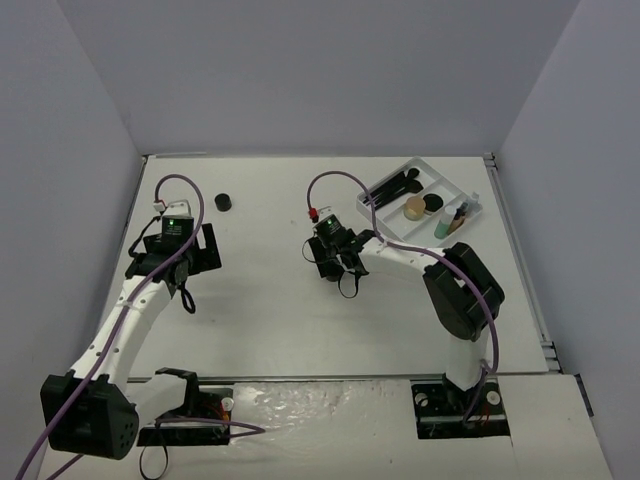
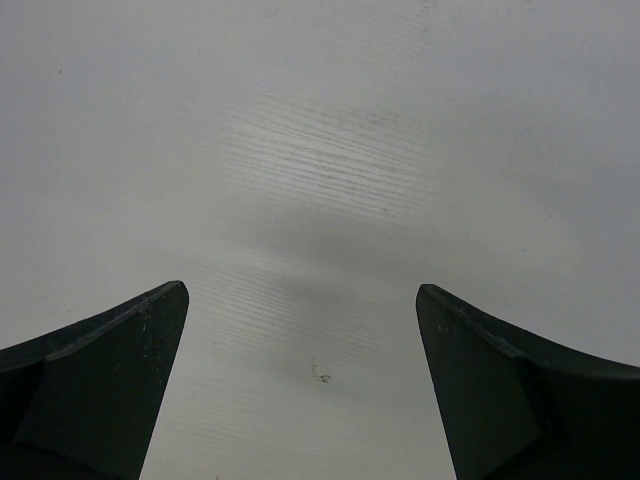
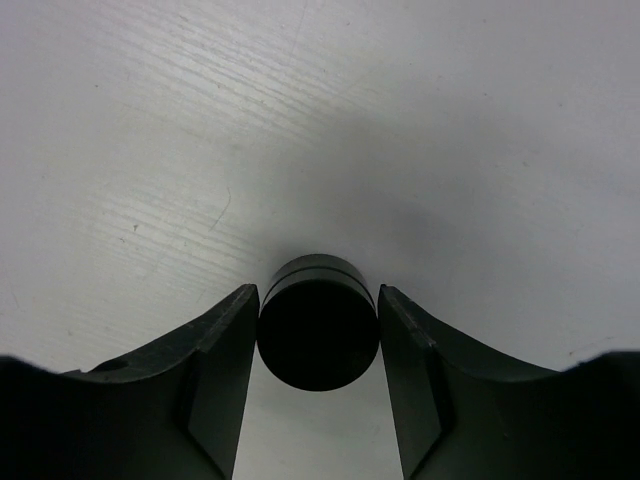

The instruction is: Organize the makeup

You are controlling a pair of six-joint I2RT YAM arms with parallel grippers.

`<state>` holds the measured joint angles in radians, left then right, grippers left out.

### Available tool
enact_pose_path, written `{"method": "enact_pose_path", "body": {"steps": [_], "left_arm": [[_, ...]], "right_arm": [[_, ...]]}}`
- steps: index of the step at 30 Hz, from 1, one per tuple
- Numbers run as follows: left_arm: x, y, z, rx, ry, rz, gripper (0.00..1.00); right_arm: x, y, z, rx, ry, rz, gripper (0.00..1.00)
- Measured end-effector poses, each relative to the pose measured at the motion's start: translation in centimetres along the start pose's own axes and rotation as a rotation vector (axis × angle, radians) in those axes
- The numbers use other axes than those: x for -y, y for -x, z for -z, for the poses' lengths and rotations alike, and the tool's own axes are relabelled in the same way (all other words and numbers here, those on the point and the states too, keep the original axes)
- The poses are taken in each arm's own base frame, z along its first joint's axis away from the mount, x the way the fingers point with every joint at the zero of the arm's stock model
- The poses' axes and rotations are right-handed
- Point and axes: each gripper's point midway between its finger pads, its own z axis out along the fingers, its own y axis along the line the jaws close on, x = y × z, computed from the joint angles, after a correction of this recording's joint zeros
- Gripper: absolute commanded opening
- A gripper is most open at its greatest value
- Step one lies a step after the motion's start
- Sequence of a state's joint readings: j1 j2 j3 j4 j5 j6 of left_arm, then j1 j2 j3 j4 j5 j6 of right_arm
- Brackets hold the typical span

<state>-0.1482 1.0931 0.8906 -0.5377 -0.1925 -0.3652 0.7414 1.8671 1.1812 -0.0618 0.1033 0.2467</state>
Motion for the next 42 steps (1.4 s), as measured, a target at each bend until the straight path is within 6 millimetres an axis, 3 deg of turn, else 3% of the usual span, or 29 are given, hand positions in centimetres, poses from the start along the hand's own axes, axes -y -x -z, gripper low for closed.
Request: {"method": "enact_pose_path", "body": {"steps": [2, 5, 12, 15, 18, 21, 24, 28, 42], "left_arm": [[0.0, 0.1, 0.0, 0.002, -0.001, -0.002, 0.97], [0.0, 0.0, -0.1, 0.0, -0.002, -0.007, 0.97], [0.1, 0.0, -0.2, -0.004, -0.007, -0.014, 0.97], [0.1, 0.0, -0.2, -0.004, -0.008, -0.014, 0.97], [0.2, 0.0, -0.2, -0.004, -0.011, -0.014, 0.97], [0.3, 0.0, -0.2, -0.003, -0.015, -0.014, 0.97], [0.3, 0.0, -0.2, -0.003, -0.016, -0.013, 0.97], [0.3, 0.1, -0.2, -0.001, -0.018, -0.013, 0.97], [0.6, 0.0, -0.1, -0.003, -0.031, -0.013, 0.97]], "right_arm": [[0.2, 0.1, 0.0, 0.005, -0.013, -0.003, 0.17], [0.5, 0.2, 0.0, 0.011, -0.032, -0.007, 0.02], [1.6, 0.5, 0.0, 0.02, -0.074, -0.023, 0.0], [2.9, 1.6, 0.6, 0.034, -0.095, -0.054, 0.0], [6.6, 5.3, 1.6, 0.103, -0.14, -0.16, 0.0], [12.4, 9.1, 3.0, 0.196, -0.219, -0.291, 0.0], [17.8, 11.1, 4.1, 0.26, -0.295, -0.404, 0.0], [21.8, 10.7, 4.0, 0.261, -0.358, -0.49, 0.0], [24.9, 6.8, -2.5, 0.173, -0.411, -0.603, 0.0]]}}
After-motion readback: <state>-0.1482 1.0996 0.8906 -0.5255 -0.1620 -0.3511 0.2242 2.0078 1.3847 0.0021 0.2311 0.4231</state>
